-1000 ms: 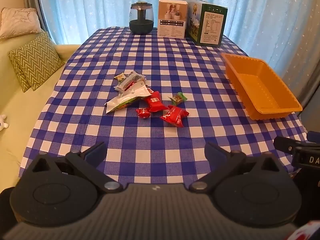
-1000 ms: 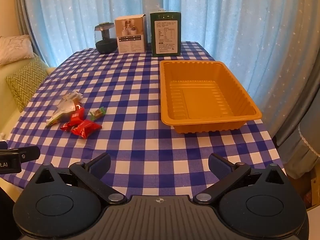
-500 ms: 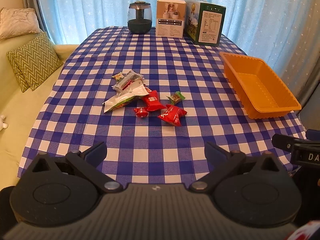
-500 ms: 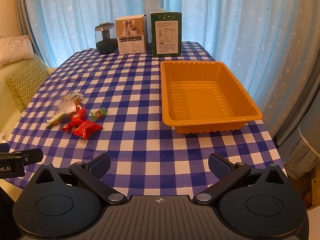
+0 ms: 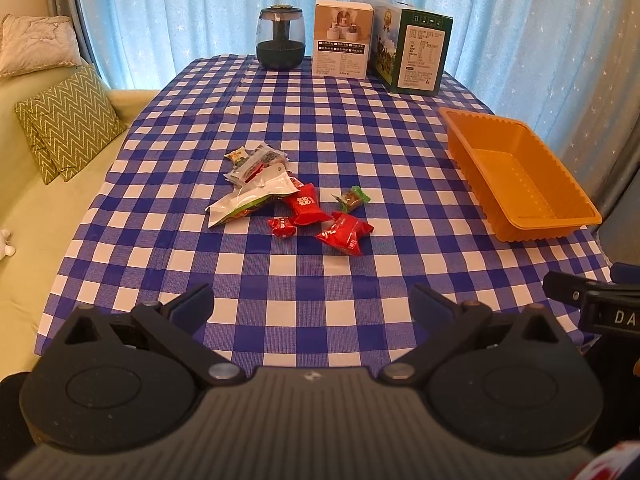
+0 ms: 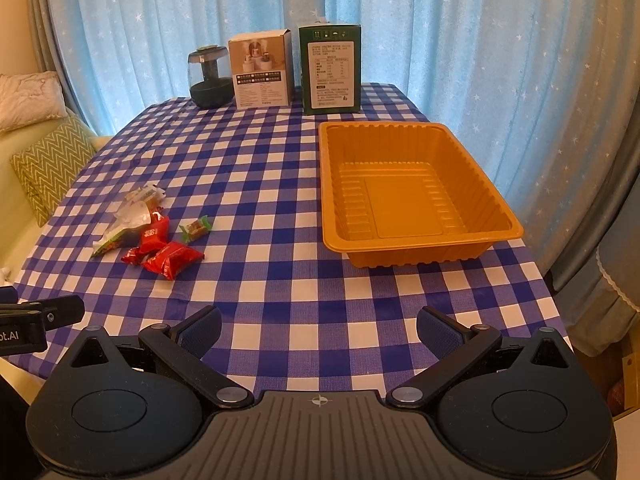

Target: Organize snacks

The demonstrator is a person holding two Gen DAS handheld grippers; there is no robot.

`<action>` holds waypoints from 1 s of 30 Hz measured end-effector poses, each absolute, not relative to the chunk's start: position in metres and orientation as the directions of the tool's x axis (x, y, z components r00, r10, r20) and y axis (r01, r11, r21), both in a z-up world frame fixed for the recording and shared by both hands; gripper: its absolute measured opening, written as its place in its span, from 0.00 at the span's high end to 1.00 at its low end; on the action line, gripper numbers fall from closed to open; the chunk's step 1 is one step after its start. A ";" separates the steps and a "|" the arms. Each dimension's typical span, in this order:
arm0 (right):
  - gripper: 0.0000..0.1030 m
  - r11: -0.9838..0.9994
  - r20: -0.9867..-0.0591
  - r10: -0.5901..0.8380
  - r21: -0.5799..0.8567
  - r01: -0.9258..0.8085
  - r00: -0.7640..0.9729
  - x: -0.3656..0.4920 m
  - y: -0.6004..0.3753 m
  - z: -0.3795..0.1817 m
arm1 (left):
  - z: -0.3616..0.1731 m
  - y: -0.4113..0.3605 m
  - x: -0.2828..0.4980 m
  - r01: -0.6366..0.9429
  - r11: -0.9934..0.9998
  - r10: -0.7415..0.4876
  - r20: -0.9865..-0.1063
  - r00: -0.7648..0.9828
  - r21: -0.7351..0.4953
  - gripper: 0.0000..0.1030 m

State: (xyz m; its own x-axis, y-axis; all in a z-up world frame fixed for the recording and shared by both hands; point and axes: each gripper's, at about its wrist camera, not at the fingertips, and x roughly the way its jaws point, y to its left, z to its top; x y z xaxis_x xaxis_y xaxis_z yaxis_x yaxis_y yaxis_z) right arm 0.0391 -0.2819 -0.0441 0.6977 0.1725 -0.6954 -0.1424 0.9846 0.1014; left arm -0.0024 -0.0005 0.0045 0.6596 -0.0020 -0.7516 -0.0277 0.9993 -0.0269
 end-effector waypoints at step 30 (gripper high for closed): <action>0.00 0.985 -0.698 0.172 0.103 -0.140 0.695 0.039 -0.284 -0.044 | 0.007 0.000 -0.002 -0.029 0.999 -0.006 -0.749 0.662 -0.033 0.00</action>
